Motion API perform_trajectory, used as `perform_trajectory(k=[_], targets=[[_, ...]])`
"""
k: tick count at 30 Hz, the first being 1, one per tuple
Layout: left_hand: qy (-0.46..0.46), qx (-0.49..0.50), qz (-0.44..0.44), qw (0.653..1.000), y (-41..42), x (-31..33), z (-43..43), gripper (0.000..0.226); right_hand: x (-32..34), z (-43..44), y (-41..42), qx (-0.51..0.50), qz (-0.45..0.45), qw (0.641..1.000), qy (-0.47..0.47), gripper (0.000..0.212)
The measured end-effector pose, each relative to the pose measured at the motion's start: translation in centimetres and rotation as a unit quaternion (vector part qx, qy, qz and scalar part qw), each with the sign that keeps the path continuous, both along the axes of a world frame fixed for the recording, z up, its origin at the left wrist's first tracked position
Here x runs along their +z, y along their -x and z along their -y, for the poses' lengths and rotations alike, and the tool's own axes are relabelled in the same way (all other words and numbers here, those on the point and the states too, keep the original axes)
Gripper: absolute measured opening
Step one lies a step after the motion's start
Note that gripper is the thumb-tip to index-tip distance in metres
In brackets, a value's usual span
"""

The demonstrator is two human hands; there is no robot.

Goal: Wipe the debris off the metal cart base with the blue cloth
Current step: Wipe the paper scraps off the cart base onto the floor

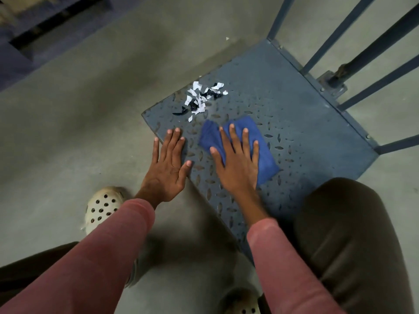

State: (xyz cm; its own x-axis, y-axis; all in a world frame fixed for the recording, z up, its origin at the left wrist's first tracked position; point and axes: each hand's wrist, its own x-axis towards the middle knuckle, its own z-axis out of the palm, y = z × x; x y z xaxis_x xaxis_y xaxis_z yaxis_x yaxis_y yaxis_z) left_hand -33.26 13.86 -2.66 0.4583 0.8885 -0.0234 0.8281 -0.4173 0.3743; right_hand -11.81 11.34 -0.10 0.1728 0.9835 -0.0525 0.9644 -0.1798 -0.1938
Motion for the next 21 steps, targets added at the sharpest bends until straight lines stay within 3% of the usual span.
perform_trajectory(k=[6,13,17,19,21], targets=[[-0.024,-0.007,-0.015,1.0,0.2,-0.4,0.1,0.072,0.2,4.5,4.3,0.081,0.008,0.997,0.013,0.067],[-0.026,0.083,-0.009,0.996,-1.3,0.3,1.7,0.073,0.6,-2.8,2.8,0.122,-0.012,0.99,0.071,0.064],[-0.034,0.026,-0.021,0.999,1.2,0.8,1.2,0.074,1.0,-4.0,1.1,0.164,-0.069,0.98,0.092,0.066],[-0.052,-0.014,-0.023,0.998,2.9,0.7,0.4,0.065,0.9,-1.7,0.1,0.185,-0.049,0.98,0.062,0.064],[-0.074,-0.05,-0.033,0.995,4.2,0.5,0.0,0.071,0.7,1.1,-0.9,0.187,-0.018,0.982,0.029,0.063]])
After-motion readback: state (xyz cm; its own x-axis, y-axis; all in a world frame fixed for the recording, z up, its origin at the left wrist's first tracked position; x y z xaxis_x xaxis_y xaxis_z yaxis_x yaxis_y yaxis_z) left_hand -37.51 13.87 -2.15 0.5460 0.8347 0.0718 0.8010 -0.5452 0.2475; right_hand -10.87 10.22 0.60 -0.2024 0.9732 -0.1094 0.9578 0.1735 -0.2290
